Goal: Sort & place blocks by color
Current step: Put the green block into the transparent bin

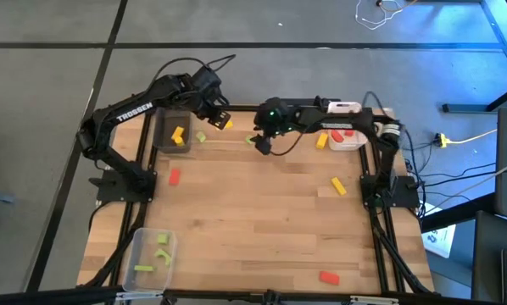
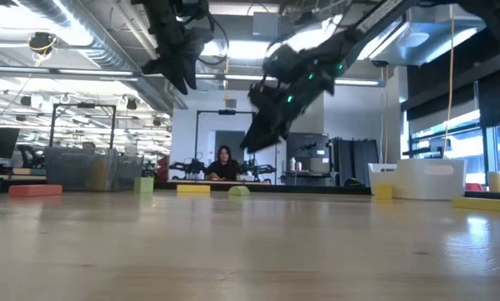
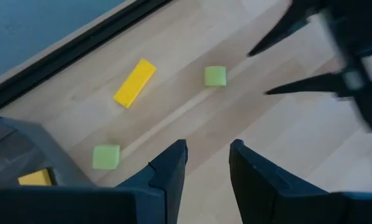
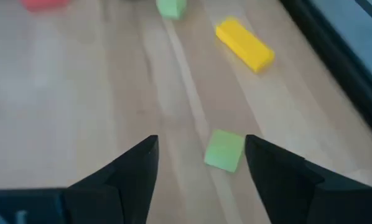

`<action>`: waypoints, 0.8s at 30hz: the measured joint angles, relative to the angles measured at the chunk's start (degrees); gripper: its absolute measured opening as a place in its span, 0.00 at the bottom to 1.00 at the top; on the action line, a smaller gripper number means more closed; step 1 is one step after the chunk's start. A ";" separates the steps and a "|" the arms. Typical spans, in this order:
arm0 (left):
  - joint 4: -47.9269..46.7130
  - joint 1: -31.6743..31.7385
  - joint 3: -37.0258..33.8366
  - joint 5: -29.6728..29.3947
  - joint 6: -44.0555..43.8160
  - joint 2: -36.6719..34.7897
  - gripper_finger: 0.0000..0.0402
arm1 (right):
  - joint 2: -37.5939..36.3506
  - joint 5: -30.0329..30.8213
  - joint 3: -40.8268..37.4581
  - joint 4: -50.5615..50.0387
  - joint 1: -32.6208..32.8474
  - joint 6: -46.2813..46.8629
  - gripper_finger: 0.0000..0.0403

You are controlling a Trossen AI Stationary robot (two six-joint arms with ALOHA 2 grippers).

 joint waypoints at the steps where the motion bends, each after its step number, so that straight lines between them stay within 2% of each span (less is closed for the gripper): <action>1: 0.00 0.15 0.00 0.01 0.52 0.00 0.28 | 1.14 1.42 0.00 0.70 0.18 0.02 0.59; 4: 0.00 0.33 0.00 -0.03 1.37 0.00 0.28 | 4.18 3.23 0.00 1.73 0.54 0.35 0.59; 13: 0.00 0.33 0.00 -0.01 2.94 0.00 0.28 | 9.09 3.46 0.00 6.78 0.67 1.17 0.59; 18: -0.02 0.33 0.00 -0.01 2.98 0.00 0.28 | 9.71 9.36 0.00 7.11 0.96 0.63 0.59; 24: -0.02 0.33 0.00 0.00 3.14 0.00 0.28 | 9.71 9.01 0.00 6.92 0.96 0.05 0.59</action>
